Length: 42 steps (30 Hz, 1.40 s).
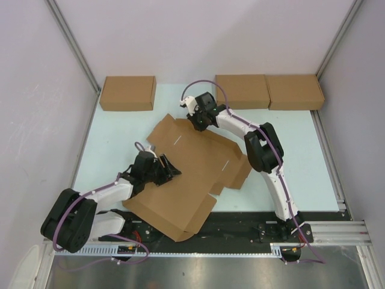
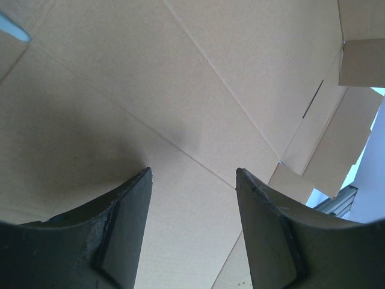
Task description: Fold the paper box
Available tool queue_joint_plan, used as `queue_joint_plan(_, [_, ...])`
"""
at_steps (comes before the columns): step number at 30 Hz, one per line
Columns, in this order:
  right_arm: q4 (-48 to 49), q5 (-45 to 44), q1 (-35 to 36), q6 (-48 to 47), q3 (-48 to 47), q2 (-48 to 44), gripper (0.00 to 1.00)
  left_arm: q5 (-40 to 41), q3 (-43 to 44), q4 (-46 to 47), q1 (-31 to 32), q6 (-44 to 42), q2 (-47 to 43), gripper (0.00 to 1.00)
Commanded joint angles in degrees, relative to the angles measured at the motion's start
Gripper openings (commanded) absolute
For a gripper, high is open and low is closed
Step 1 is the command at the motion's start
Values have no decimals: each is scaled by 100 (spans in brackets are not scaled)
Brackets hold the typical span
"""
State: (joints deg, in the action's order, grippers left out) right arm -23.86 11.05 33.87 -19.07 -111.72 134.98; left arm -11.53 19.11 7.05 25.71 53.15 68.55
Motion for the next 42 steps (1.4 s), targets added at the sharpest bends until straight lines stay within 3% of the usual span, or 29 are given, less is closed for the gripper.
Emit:
queue_joint_plan(1, [-216,-121,-29,52,133,-130,19,125,-171,-248,91,73,-105,64])
queue_joint_plan(12, [-207,-94,58,132,-139,37,18,142,-127,-327,127,82,-184,64])
queue_joint_plan(24, [-304,-112,173,193,-710,292,32,327,57,-661,127,-50,-527,64])
queue_joint_plan(29, [-286,-147,173,211,-763,301,32,309,31,-661,127,-50,-475,64])
queue_joint_plan(34, [-251,-164,164,237,-763,319,22,301,66,-661,127,-76,-440,64])
queue_joint_plan(39, [-154,-270,146,351,-781,319,1,309,84,-670,127,-76,-431,64])
queue_joint_plan(42, [-189,-366,146,290,-737,222,0,318,136,-835,127,-85,-457,64])
